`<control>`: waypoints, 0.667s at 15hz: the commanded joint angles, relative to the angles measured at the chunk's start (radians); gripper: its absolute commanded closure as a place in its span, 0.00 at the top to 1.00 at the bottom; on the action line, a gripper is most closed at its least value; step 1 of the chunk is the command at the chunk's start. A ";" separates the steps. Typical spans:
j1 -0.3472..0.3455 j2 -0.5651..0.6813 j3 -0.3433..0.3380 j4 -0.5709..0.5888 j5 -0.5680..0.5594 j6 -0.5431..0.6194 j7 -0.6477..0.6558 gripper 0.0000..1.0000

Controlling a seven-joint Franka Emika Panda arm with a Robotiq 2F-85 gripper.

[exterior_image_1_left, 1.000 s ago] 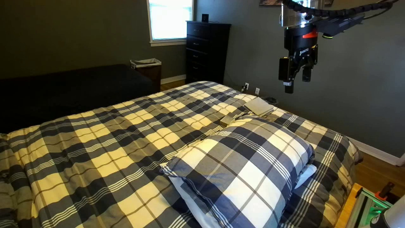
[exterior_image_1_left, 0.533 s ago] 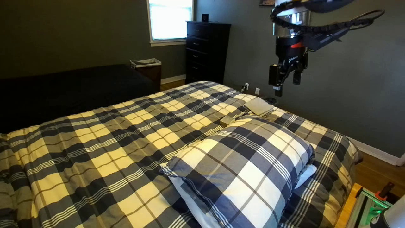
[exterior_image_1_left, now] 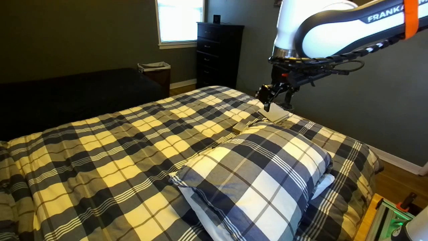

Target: Remove the checked pillow from on top of the white pillow, pick up the black remote, put it on the bed and then put the checked pillow back on top of the white pillow

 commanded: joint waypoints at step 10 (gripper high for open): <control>-0.019 0.401 -0.109 0.076 -0.063 0.282 0.178 1.00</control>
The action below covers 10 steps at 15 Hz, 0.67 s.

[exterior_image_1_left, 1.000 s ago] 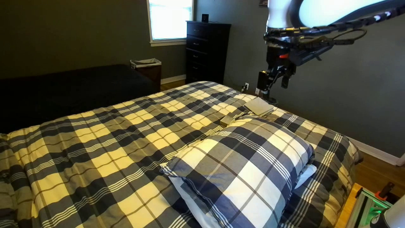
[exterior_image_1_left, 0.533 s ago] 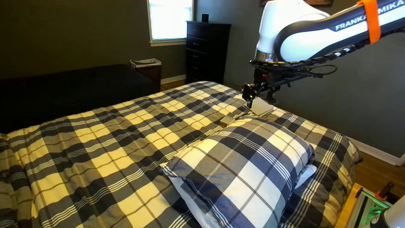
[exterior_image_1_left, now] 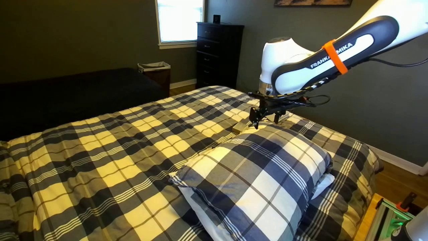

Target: Remove the checked pillow from on top of the white pillow, pick up the black remote, put it on the bed and then put the checked pillow back on top of the white pillow

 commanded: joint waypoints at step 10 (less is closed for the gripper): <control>0.075 0.270 -0.091 0.139 0.131 0.080 0.034 1.00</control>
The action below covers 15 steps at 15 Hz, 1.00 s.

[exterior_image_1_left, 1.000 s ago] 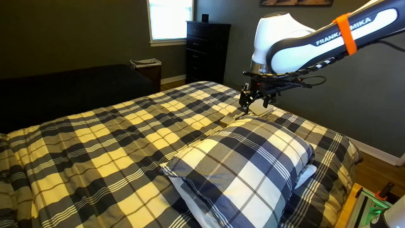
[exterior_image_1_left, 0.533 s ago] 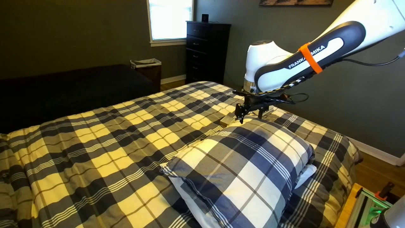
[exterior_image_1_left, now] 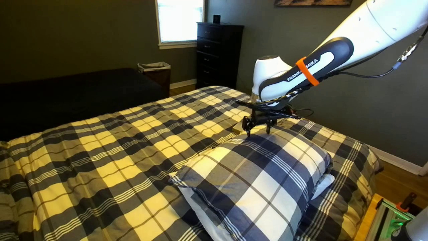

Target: Remove the checked pillow from on top of the white pillow, pick up the black remote, put it on the bed and then put the checked pillow back on top of the white pillow

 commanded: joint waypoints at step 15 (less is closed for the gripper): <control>0.105 0.185 -0.061 0.092 0.089 0.009 0.011 0.05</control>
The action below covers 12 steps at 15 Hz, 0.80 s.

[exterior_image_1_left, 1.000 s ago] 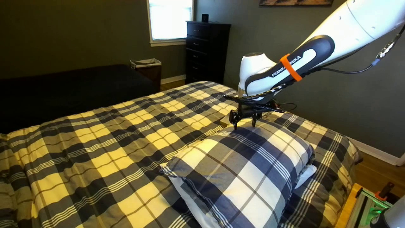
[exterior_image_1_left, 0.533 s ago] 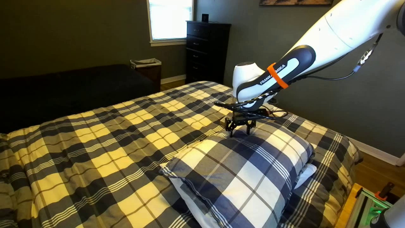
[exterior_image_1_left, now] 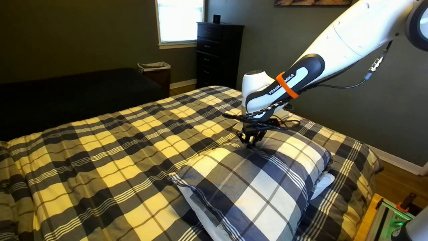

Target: Remove the checked pillow from on top of the white pillow, pick up the black remote, put it on the bed and then put the checked pillow back on top of the white pillow

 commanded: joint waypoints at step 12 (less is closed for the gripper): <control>0.000 -0.205 -0.051 -0.056 -0.051 -0.152 -0.083 0.01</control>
